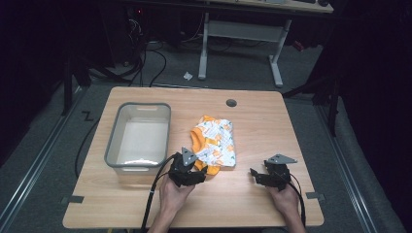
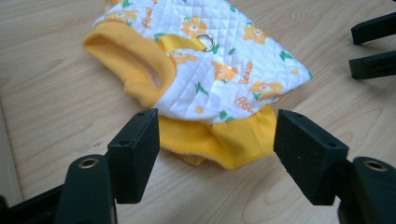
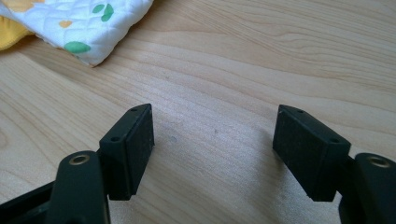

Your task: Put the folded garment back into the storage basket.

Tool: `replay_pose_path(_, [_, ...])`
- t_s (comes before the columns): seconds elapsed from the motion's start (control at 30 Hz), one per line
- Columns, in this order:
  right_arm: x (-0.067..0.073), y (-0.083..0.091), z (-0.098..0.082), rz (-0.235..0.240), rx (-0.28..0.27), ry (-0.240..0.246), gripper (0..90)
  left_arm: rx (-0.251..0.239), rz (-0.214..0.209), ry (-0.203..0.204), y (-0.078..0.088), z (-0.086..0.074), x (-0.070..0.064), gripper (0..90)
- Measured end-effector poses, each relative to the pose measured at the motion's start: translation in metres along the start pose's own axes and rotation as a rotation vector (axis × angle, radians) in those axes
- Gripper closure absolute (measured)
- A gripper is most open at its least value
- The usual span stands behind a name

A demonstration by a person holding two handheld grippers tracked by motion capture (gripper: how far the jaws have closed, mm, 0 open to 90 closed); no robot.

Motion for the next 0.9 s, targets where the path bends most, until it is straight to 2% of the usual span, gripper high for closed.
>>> replay_pose_path(0.1, [0.000, 0.000, 0.000, 0.000, 0.000, 0.000, 29.5, 0.006, 0.000, -0.010, -0.002, 0.007, 0.000, 31.2])
replay_pose_path(0.23, [0.000, 0.000, 0.000, 0.000, 0.000, 0.000, 29.4, 0.020, -0.012, 0.017, -0.007, 0.014, 0.003, 28.6])
replay_pose_path(0.37, [0.000, 0.000, 0.000, 0.000, 0.000, 0.001, 29.5, 0.029, -0.006, 0.019, -0.012, 0.022, 0.005, 27.3])
replay_pose_path(0.43, [0.000, 0.000, 0.000, 0.000, 0.000, 0.001, 29.4, 0.051, 0.000, 0.016, -0.016, 0.026, 0.007, 25.3])
replay_pose_path(0.5, [0.000, 0.000, 0.000, 0.000, 0.000, 0.000, 29.4, 0.063, -0.012, 0.026, -0.018, 0.032, 0.008, 24.2])
replay_pose_path(0.6, [0.000, 0.000, 0.000, -0.001, 0.001, 0.000, 29.3, 0.054, 0.009, 0.001, -0.020, 0.041, 0.010, 24.2])
replay_pose_path(0.77, [0.000, 0.000, 0.000, -0.001, 0.000, 0.000, 29.3, 0.061, 0.008, 0.027, -0.027, 0.050, 0.013, 24.5])
replay_pose_path(0.83, [0.000, 0.000, 0.000, -0.001, 0.001, 0.000, 29.3, 0.061, 0.006, 0.051, -0.031, 0.051, 0.015, 26.7])
replay_pose_path(0.9, [0.000, 0.000, 0.000, -0.001, 0.000, 0.000, 29.3, 0.075, 0.036, 0.037, -0.035, 0.052, 0.017, 26.7])
Point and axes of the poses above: each handheld gripper's, and its own axes: y roughly backward along the jaws, z roughly out of its top, x roughly to its left, the point moved 6 cm from there along -y, roughly forward along the jaws, and after that the axes turned 11 degrees about z, right-handed, at the moved point
